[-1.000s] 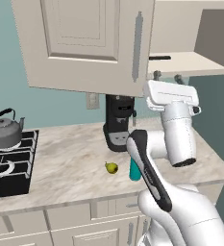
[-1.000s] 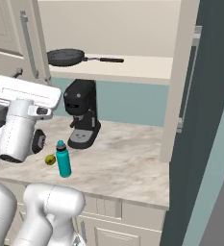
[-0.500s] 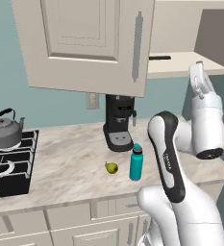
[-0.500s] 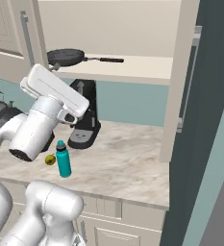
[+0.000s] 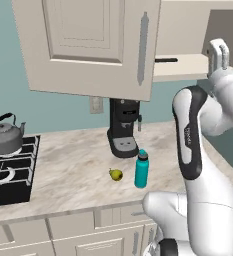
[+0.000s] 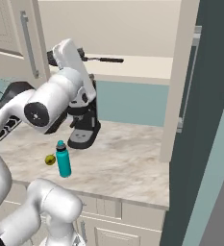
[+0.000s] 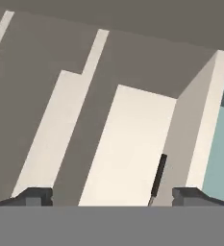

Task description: Pick the pan from the cabinet and place it on the stove. Then turn on the stove burner for the pan.

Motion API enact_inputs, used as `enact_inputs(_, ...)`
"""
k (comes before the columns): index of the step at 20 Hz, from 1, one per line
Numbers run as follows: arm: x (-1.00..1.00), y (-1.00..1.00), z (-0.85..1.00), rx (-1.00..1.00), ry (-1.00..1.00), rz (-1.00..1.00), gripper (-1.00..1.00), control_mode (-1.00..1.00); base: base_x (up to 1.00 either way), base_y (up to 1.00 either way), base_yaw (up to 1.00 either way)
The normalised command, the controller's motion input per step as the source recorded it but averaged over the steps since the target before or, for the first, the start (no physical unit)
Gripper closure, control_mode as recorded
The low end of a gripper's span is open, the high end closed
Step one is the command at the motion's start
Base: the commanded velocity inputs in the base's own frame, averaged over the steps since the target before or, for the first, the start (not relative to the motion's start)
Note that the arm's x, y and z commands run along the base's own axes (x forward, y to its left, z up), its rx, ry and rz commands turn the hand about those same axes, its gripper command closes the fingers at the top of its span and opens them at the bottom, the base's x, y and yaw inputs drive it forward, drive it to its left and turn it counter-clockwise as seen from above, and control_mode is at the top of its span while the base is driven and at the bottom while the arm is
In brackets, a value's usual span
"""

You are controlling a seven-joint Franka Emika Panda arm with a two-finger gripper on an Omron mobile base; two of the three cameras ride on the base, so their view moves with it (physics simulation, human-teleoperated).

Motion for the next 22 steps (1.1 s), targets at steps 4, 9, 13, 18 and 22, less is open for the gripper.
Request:
enact_inputs(4,1.00,-0.01,-0.21,0.15,0.18,0.45,-1.00,-1.00,0.00,0.00,0.00)
enact_inputs(9,0.55,0.08,-0.51,0.05,0.07,0.44,-1.00,-1.00,0.00,0.00,0.00)
enact_inputs(13,0.37,0.17,-0.48,0.01,0.00,0.33,-1.00,-1.00,0.00,0.00,0.00)
enact_inputs(18,0.61,0.26,-0.22,0.06,0.02,0.25,-1.00,-1.00,0.00,0.00,0.00)
enact_inputs(22,0.66,0.26,-0.12,0.07,0.02,0.23,-1.00,-1.00,0.00,0.00,0.00)
